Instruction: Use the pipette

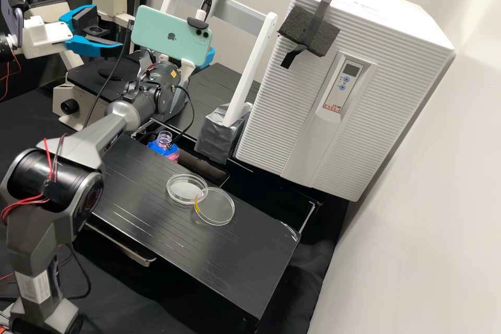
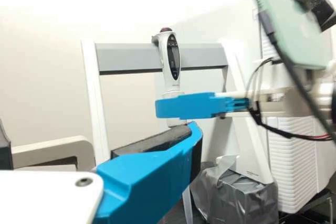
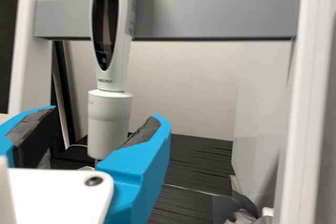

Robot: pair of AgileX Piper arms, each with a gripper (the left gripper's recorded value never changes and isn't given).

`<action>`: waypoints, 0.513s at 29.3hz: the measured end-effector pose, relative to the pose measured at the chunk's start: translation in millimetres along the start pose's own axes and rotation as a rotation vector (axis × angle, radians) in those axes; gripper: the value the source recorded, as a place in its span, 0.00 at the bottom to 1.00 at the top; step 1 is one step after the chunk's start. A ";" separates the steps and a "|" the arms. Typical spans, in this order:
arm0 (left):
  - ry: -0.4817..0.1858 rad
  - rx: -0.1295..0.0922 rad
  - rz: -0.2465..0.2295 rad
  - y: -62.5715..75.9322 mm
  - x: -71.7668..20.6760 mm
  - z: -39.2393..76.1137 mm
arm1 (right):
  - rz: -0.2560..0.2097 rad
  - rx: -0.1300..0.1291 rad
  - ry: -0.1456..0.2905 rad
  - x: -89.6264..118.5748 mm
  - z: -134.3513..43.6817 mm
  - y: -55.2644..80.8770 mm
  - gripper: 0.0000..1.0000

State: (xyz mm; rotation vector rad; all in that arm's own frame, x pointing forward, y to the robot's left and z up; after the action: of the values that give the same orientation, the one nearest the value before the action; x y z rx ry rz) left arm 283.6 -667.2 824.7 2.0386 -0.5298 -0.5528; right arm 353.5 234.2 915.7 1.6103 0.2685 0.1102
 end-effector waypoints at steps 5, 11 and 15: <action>0.062 0.046 0.010 -3.8 -2.4 5.2 | 0.062 -0.012 0.052 -20.5 -9.3 2.7 1.00; 0.073 0.051 0.125 -9.1 -14.1 4.6 | 0.174 -0.048 0.122 -39.7 -17.1 9.9 1.00; 0.099 0.025 0.201 -7.1 -19.1 1.7 | 0.211 -0.055 0.139 -45.2 -16.8 8.3 1.00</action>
State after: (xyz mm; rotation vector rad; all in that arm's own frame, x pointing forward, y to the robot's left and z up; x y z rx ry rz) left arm 268.3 -654.1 821.1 1.9968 -0.6754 -0.3251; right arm 306.8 239.4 929.2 1.5756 0.1998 0.3895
